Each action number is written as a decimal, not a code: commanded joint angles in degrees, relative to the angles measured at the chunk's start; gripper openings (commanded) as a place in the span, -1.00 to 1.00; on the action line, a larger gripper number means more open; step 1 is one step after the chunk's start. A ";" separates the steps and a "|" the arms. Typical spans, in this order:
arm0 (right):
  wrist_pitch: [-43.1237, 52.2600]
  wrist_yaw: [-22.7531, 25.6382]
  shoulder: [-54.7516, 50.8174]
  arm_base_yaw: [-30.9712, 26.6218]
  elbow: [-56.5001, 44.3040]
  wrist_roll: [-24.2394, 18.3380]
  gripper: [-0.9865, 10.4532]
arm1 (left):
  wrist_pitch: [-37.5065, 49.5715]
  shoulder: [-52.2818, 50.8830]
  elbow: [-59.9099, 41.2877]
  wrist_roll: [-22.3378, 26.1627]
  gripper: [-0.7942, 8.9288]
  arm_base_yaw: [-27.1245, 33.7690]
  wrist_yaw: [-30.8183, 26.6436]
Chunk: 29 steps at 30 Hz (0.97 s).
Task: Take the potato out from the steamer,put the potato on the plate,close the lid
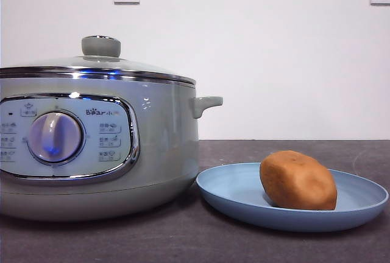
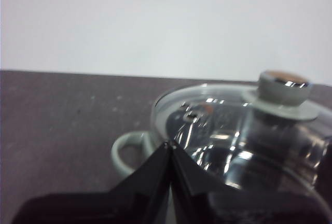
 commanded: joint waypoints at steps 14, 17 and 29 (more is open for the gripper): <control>0.28 0.20 -0.04 0.02 0.02 0.63 -0.83 | -9.44 -0.20 -1.22 -2.49 -0.84 0.17 -4.02; 0.28 0.20 -0.04 0.02 0.04 0.63 -0.83 | -9.44 -0.20 -1.22 -2.49 -0.84 0.17 -4.02; 0.28 0.17 -0.04 0.02 0.02 0.63 -0.83 | -9.14 -0.15 -1.20 -2.47 -0.84 0.17 -3.98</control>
